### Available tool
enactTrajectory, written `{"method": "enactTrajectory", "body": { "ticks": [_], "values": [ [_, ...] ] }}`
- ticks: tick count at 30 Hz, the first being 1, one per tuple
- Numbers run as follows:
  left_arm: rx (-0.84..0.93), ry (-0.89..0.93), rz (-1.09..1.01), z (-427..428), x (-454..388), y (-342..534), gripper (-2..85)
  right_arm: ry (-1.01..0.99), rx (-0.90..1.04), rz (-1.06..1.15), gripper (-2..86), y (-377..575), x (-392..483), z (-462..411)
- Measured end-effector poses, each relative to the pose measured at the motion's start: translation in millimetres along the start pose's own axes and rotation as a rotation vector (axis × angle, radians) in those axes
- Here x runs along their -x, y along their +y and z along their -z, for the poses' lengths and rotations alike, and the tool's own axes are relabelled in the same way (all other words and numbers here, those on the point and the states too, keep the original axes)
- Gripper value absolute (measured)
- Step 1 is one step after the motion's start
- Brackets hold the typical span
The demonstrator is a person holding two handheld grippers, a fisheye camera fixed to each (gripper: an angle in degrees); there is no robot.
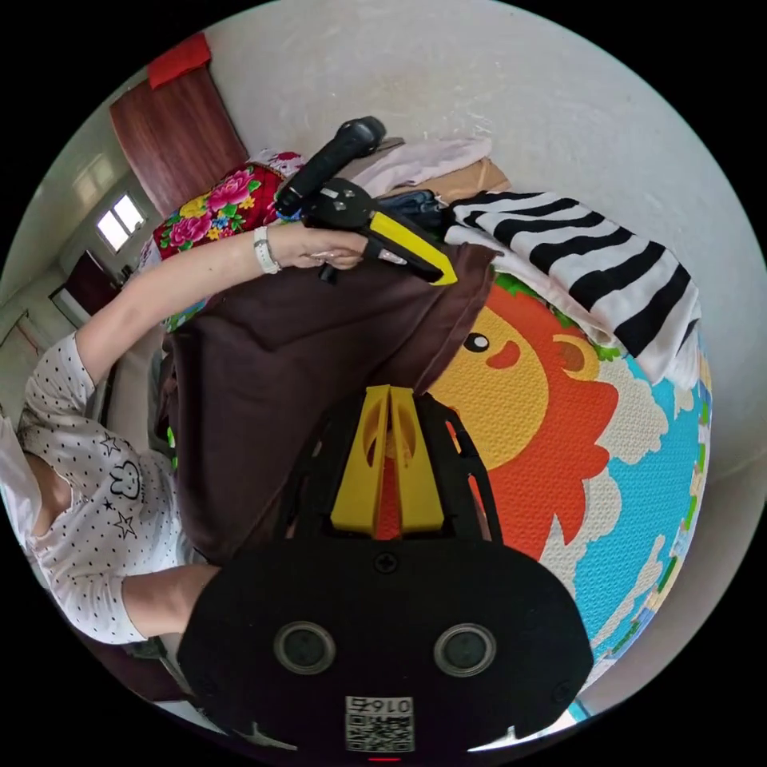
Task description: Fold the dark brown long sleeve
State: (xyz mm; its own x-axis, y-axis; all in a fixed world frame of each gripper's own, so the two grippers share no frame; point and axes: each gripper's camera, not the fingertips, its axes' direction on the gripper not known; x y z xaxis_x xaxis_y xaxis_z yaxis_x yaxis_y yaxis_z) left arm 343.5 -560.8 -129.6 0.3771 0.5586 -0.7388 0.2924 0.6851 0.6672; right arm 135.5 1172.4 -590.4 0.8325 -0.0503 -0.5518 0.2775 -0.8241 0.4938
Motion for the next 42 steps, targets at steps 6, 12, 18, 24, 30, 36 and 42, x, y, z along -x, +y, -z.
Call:
{"method": "enactTrajectory", "body": {
  "ticks": [6,12,18,24,30,36,42],
  "values": [
    [-0.036,-0.047,-0.051,29.7,-17.3,2.5,-1.0,-0.007,0.094,0.009,-0.4,4.6,14.8,-25.6],
    [-0.053,-0.158,-0.085,78.9,-27.4,19.9,-0.9,-0.015,0.067,-0.147,-0.4,22.9,7.3,-26.0],
    [-0.190,-0.170,0.110,197.4,10.6,119.5,-0.6,0.048,0.018,-0.214,-0.4,22.1,24.2,-32.8],
    [-0.228,-0.157,0.277,339.0,55.0,338.2,-0.9,0.149,-0.138,-0.466,-0.3,42.5,31.5,-18.2],
    [-0.228,-0.251,0.436,469.2,49.4,553.0,-0.9,0.279,-0.383,-0.471,-0.2,61.6,122.3,34.3],
    [-0.290,-0.105,0.463,526.5,3.0,659.9,0.3,0.400,-0.535,-0.202,0.4,58.5,281.0,66.3],
    [-0.253,0.093,0.467,532.4,-21.9,695.9,9.3,0.247,-0.529,0.164,4.5,53.4,457.3,26.1]
  ]
}}
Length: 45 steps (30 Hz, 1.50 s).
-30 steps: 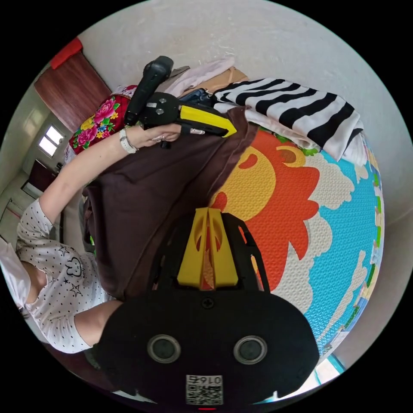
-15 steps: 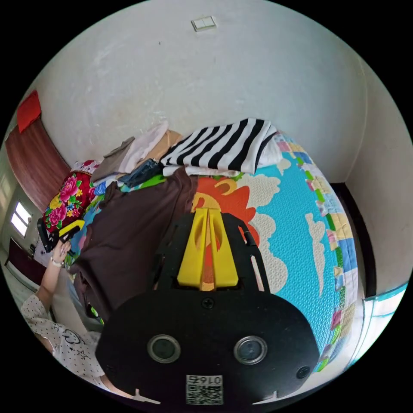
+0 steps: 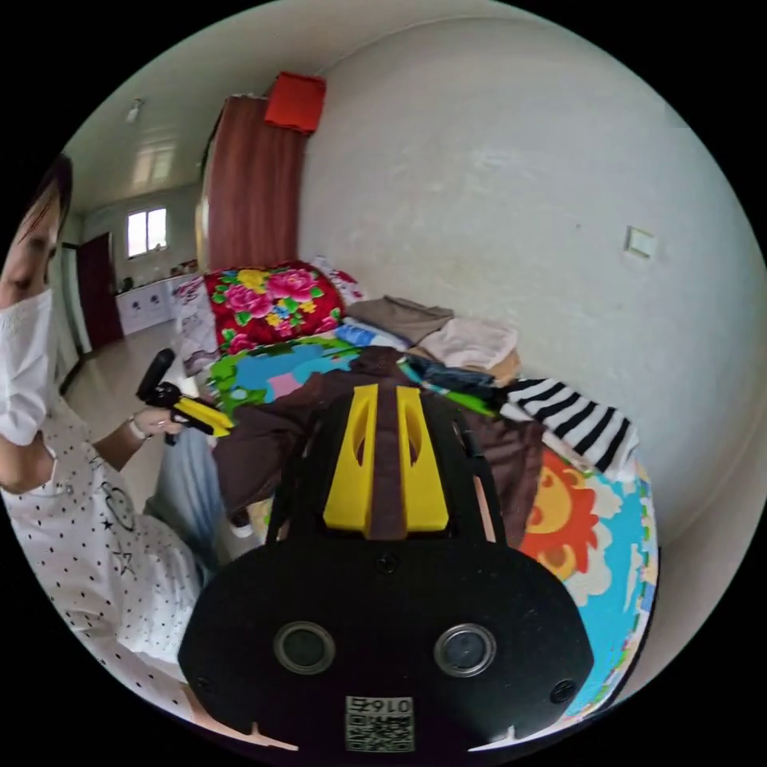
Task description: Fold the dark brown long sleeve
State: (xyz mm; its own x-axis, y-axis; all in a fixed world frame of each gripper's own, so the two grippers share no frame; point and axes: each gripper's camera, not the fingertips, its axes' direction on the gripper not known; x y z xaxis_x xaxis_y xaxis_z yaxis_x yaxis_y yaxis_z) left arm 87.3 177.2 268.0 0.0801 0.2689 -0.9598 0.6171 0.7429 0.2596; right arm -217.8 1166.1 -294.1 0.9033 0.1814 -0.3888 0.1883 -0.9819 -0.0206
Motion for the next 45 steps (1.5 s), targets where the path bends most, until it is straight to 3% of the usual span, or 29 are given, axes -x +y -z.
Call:
{"method": "enactTrajectory", "body": {
  "ticks": [4,9,13,17,22,27,32,34,37,39,40,42,44,45],
  "values": [
    [-0.015,0.046,0.005,3.3,3.7,-1.0,11.2,-0.286,0.153,0.028,8.9,56.8,103.8,-48.9],
    [-0.021,0.075,0.062,17.3,14.0,-4.0,1.2,-0.274,0.263,-0.119,10.7,118.0,173.4,-96.4],
    [-0.076,0.210,0.024,51.8,10.4,8.0,-0.5,-0.288,0.267,-0.264,11.0,140.7,199.5,-116.7],
    [-0.096,0.416,-0.124,98.3,-12.1,24.9,-0.8,-0.322,0.230,-0.287,9.8,146.1,218.7,-124.7],
    [-0.092,0.457,-0.340,153.7,-57.9,40.8,-0.9,-0.420,0.274,-0.225,3.8,152.8,239.7,-130.1],
    [-0.156,0.558,-0.523,218.6,-92.0,51.8,-0.9,-0.665,0.145,-0.046,2.3,162.6,255.5,-78.6],
    [-0.336,0.688,-0.699,286.7,-111.9,50.5,-0.9,-0.931,-0.163,0.042,1.8,160.4,239.8,1.4],
    [-0.373,0.706,-0.766,310.2,-119.0,43.1,-0.9,-0.961,-0.205,0.062,1.7,151.9,236.3,15.0],
    [-0.362,0.665,-0.844,339.2,-129.8,14.5,-0.9,-0.946,-0.242,0.140,1.7,127.6,236.7,30.8],
    [-0.331,0.498,-0.818,352.1,-129.4,-29.8,-0.9,-0.875,-0.256,0.184,1.8,105.7,234.3,38.0],
    [-0.319,0.433,-0.798,353.4,-127.8,-44.7,-0.9,-0.767,-0.256,0.198,1.8,87.4,230.2,40.4],
    [-0.282,0.115,-0.704,348.8,-116.8,-112.7,-0.8,-0.545,-0.234,0.194,1.8,53.3,219.3,36.1],
    [-0.261,-0.060,-0.645,335.0,-102.7,-169.3,-0.8,-0.271,-0.194,0.142,1.8,0.7,191.6,13.5],
    [-0.244,-0.117,-0.590,320.6,-88.6,-207.6,-0.8,-0.227,-0.185,0.122,1.9,-12.8,182.6,5.4]
  ]
}}
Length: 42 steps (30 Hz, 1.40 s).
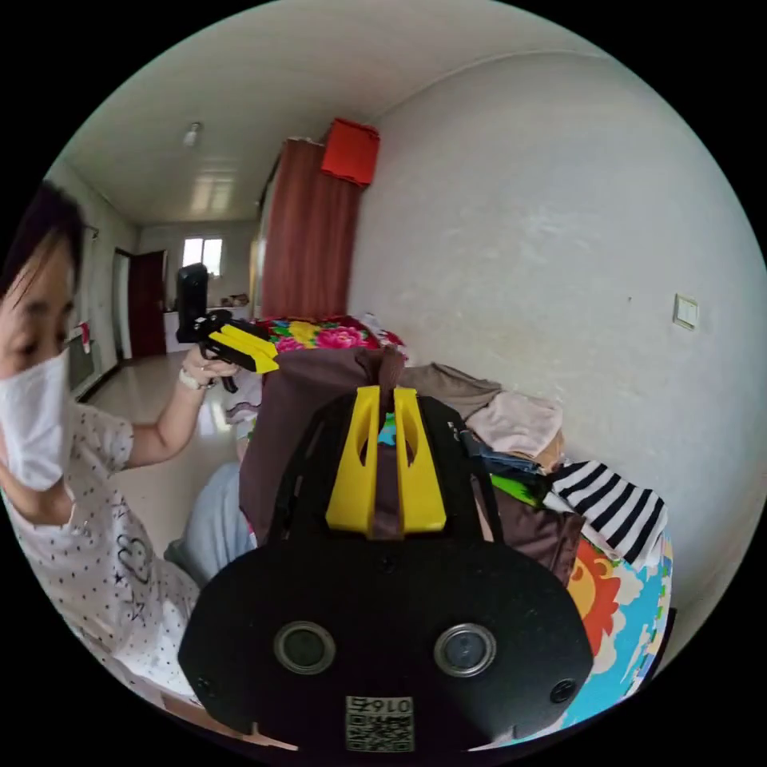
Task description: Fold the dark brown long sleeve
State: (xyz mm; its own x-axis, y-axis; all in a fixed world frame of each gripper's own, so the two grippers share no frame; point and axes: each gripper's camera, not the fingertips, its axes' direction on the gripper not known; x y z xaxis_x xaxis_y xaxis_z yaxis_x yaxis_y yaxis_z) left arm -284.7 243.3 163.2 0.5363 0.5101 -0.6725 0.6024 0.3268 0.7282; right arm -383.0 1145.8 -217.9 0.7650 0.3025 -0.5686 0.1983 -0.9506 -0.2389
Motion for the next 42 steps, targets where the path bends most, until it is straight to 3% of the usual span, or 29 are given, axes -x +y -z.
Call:
{"method": "enactTrajectory", "body": {
  "ticks": [4,6,8,11,13,18,22,28,34,42],
  "values": [
    [0.155,-0.023,0.128,-98.5,79.6,-25.5,-0.8,0.165,0.141,-0.138,2.3,-49.6,-94.8,-81.2],
    [0.293,-0.067,0.310,-164.3,118.2,-3.6,-0.8,0.243,0.254,-0.208,2.7,-48.4,-132.2,-129.4],
    [0.367,-0.102,0.400,-198.0,131.0,29.0,-0.8,0.334,0.438,-0.273,3.6,-21.4,-172.4,-197.6],
    [0.436,-0.014,0.436,-217.8,126.3,98.0,-0.5,0.397,0.693,-0.405,6.3,41.9,-207.6,-257.6],
    [0.441,0.082,0.430,-207.2,117.9,142.4,-0.1,0.384,0.734,-0.428,7.8,73.5,-209.4,-261.6],
    [0.402,0.399,0.463,-162.0,94.8,251.9,4.4,0.135,0.535,-0.348,9.1,130.9,-155.5,-185.1],
    [0.371,0.409,0.470,-152.6,80.3,288.6,7.5,-0.108,0.505,-0.211,11.4,184.4,-75.4,-134.5],
    [0.365,0.450,0.545,-171.8,93.9,309.8,7.0,-0.152,0.574,-0.158,14.0,231.0,-10.4,-142.6],
    [0.227,0.501,0.679,-167.4,130.4,328.4,6.5,-0.219,0.560,-0.313,13.9,245.9,-30.3,-164.0],
    [0.244,0.509,0.712,-181.8,131.5,336.1,7.9,-0.269,0.502,-0.436,11.8,261.2,-52.9,-173.4]
  ]
}}
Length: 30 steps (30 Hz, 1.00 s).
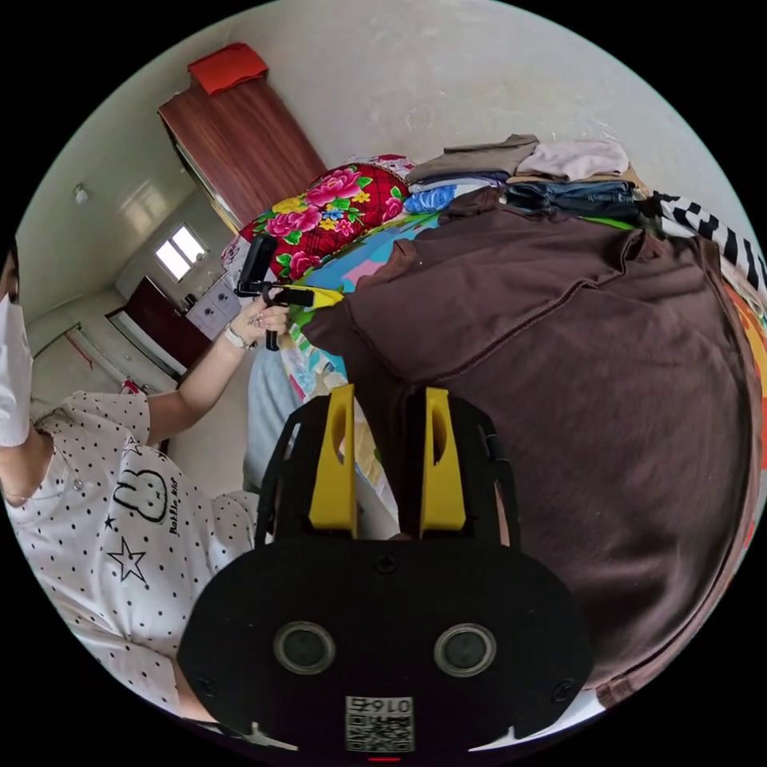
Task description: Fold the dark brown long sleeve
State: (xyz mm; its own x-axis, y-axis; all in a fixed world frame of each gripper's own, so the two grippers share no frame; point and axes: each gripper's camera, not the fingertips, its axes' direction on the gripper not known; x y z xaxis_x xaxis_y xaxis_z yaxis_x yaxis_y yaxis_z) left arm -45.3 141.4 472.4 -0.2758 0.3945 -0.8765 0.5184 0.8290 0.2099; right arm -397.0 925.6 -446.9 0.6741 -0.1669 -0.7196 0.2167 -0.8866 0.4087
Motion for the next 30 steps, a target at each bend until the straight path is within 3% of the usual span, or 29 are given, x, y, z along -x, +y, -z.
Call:
{"method": "enactTrajectory", "body": {
  "ticks": [9,18,24,30],
  "values": [
    [-0.025,-0.080,-0.144,10.1,-39.4,18.6,-0.2,-0.018,-0.059,-0.106,1.7,13.0,-13.0,4.4],
    [0.012,-0.105,-0.441,35.5,-104.5,65.3,-0.8,0.074,-0.097,0.143,0.5,50.3,46.9,34.9],
    [0.091,-0.111,-0.455,13.8,-107.5,105.4,-0.9,0.101,0.082,0.193,0.3,96.0,57.9,6.5],
    [0.026,-0.068,-0.457,17.8,-109.5,124.4,-0.9,-0.027,-0.031,0.086,0.2,122.4,40.8,17.0]
  ]
}}
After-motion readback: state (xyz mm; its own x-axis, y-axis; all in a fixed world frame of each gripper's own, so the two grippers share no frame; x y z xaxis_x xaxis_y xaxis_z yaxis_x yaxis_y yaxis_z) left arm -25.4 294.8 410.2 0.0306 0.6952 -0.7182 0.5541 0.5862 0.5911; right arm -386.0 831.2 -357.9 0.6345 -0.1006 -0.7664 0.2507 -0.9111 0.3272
